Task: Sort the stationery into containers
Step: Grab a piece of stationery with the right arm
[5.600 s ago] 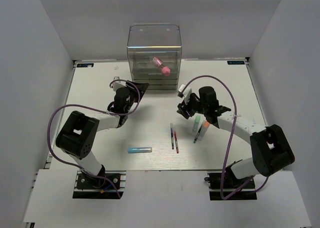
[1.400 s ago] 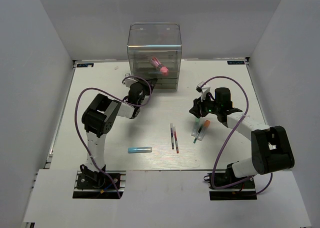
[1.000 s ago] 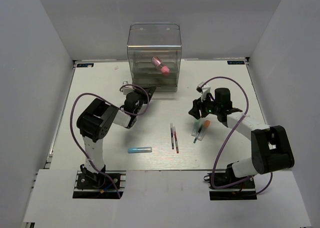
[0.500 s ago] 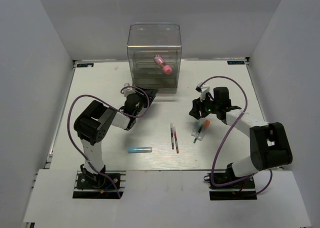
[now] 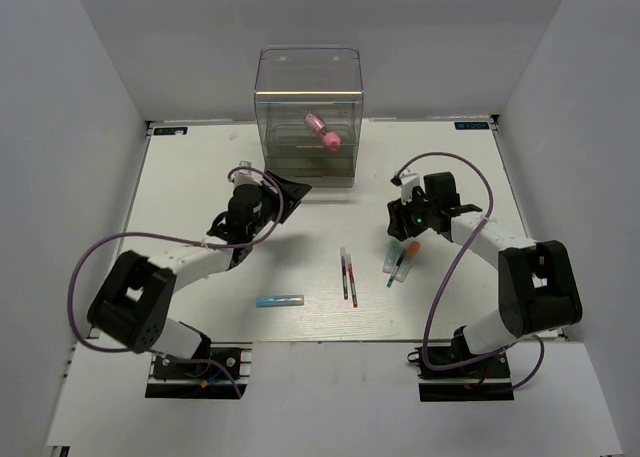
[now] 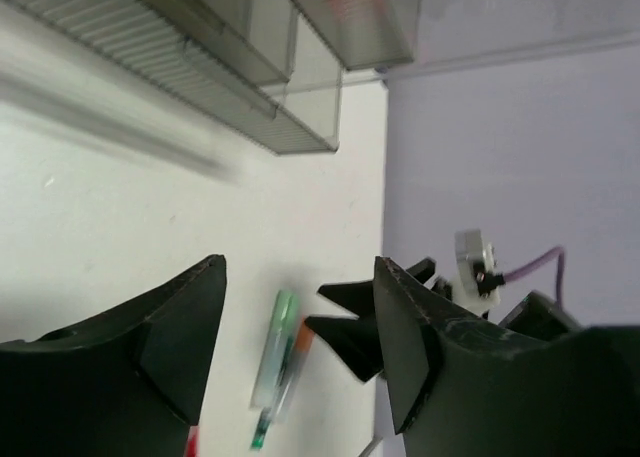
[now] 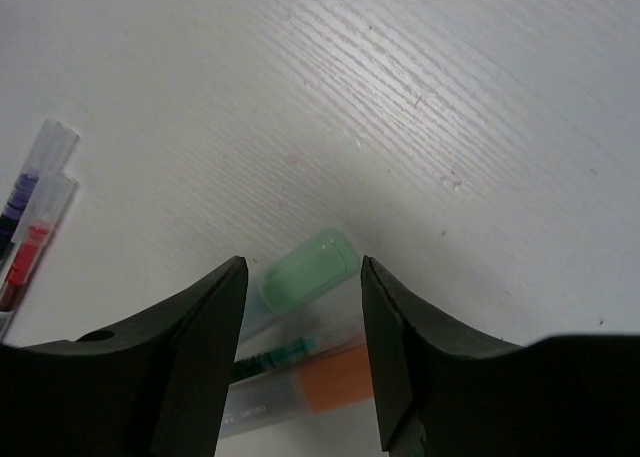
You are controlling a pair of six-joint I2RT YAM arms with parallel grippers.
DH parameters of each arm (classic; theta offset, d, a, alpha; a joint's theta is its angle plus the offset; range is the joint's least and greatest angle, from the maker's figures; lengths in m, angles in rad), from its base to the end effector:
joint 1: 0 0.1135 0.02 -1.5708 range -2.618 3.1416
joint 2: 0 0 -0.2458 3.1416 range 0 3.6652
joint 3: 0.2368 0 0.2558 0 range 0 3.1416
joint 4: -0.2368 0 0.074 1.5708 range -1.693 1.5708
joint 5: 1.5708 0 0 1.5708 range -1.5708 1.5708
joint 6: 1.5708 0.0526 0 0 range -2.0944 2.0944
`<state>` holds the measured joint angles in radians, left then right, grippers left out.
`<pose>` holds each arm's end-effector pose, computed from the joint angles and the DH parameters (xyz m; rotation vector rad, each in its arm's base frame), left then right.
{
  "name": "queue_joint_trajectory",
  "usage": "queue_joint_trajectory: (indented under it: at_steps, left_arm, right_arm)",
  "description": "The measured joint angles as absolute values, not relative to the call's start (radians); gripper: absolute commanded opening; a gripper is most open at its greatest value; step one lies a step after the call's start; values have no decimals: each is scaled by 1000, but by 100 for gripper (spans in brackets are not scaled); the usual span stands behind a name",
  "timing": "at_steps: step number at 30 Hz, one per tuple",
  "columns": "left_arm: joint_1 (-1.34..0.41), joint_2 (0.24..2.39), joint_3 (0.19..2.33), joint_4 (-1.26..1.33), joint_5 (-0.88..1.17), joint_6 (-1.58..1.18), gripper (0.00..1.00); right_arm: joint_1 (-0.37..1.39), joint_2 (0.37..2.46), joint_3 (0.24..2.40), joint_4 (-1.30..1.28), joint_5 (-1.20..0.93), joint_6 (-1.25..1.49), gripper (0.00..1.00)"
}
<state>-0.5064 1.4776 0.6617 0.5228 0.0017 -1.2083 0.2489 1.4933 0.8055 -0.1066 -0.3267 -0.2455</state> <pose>0.2907 -0.1613 0.1817 -0.7003 1.9167 -1.1472 0.3040 0.0947 0.1587 -0.7253 2.2299 0.3872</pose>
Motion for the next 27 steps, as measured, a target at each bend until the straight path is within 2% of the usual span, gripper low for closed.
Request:
queue_joint_trajectory:
  at_steps: [4,6,12,18,27]
  left_arm:
    - [-506,1332,624,331,-1,-1152,78]
    - [-506,1258,597,220,-13,-1139,99]
    - [-498,1079,554,-56,-82,-1184,99]
    - [-494,909,466,-167,-127,-1292,99]
    - [-494,842,517,-400,-187,-1421,99]
  right_arm:
    - [249,1495,814,-168,-307,-268,52]
    - [249,1499,820,-192,-301,-274,51]
    - [254,1532,870,-273,-282,-258,49]
    - [261,1600,934,-309,-245,-185,51]
    - [291,1687,982,-370,-188,-83,55]
